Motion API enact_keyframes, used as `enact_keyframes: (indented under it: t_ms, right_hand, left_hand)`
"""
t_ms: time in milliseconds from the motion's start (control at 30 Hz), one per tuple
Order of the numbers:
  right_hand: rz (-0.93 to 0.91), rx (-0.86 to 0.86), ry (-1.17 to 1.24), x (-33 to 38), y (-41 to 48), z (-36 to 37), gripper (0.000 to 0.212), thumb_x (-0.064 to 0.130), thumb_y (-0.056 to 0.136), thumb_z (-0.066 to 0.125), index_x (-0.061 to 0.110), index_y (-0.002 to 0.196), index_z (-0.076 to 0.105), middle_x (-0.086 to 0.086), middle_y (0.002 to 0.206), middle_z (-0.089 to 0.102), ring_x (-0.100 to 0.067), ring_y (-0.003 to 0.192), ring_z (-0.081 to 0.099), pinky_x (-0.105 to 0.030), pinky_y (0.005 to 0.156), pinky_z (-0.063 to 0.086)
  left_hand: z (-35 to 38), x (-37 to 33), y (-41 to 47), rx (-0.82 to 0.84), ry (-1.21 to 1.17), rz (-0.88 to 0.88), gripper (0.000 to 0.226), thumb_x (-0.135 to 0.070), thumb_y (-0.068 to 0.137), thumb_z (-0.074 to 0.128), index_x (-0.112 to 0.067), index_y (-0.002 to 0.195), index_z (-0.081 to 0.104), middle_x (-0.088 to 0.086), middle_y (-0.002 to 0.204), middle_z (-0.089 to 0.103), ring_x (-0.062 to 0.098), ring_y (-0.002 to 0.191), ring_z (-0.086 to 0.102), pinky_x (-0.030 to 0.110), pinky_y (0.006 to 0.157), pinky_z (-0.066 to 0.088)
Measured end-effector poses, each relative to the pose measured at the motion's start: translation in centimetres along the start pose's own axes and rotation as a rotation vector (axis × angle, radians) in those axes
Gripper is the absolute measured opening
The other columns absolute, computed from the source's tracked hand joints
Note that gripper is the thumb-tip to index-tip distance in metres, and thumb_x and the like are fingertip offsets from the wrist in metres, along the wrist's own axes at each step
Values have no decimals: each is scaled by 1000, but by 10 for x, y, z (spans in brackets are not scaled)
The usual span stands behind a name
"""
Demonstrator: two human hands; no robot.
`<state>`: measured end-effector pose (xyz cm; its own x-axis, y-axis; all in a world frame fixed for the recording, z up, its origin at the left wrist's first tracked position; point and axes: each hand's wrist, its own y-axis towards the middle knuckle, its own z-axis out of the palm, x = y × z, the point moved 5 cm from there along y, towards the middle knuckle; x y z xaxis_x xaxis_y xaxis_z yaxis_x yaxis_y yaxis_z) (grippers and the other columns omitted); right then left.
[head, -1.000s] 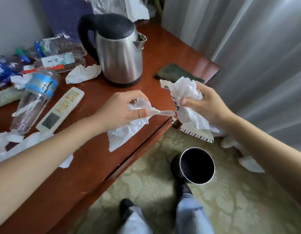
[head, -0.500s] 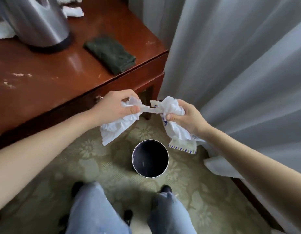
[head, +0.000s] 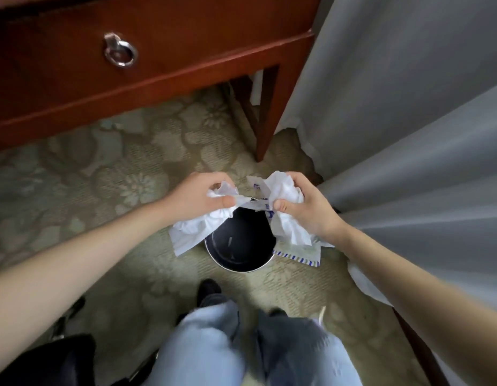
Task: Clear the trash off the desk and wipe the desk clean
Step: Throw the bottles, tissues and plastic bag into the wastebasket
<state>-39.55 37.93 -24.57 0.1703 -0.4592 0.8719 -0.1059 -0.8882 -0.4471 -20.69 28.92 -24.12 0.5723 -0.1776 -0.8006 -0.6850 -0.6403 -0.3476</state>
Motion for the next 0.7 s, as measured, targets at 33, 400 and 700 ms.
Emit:
enact_keyframes:
  t_ms: [33, 400, 700]
  right_hand:
    - [-21, 4, 17, -16, 8, 7, 41, 11, 78, 73, 25, 110, 50, 6, 98, 60, -5, 87, 61, -28, 78, 51]
    - [-179, 75, -166, -222, 111, 67, 38, 25, 83, 68, 19, 110, 42, 6, 104, 57, -8, 97, 57, -26, 85, 44]
    - [-213, 265, -1000, -261, 126, 94, 30, 18, 85, 57, 11, 114, 62, -11, 110, 61, -24, 110, 54, -23, 90, 38]
  left_hand:
    - [12, 15, 4, -7, 4, 9, 17, -30, 82, 69, -41, 80, 57, -20, 90, 63, -9, 82, 54, 11, 74, 37]
    - [134, 181, 67, -244, -42, 117, 12, -14, 85, 65, -5, 91, 61, -4, 82, 57, -5, 75, 49, 7, 73, 37]
    - [197, 225, 85, 105, 462, -29, 27, -25, 84, 54, -15, 99, 33, -2, 102, 34, 16, 94, 35, 28, 78, 34]
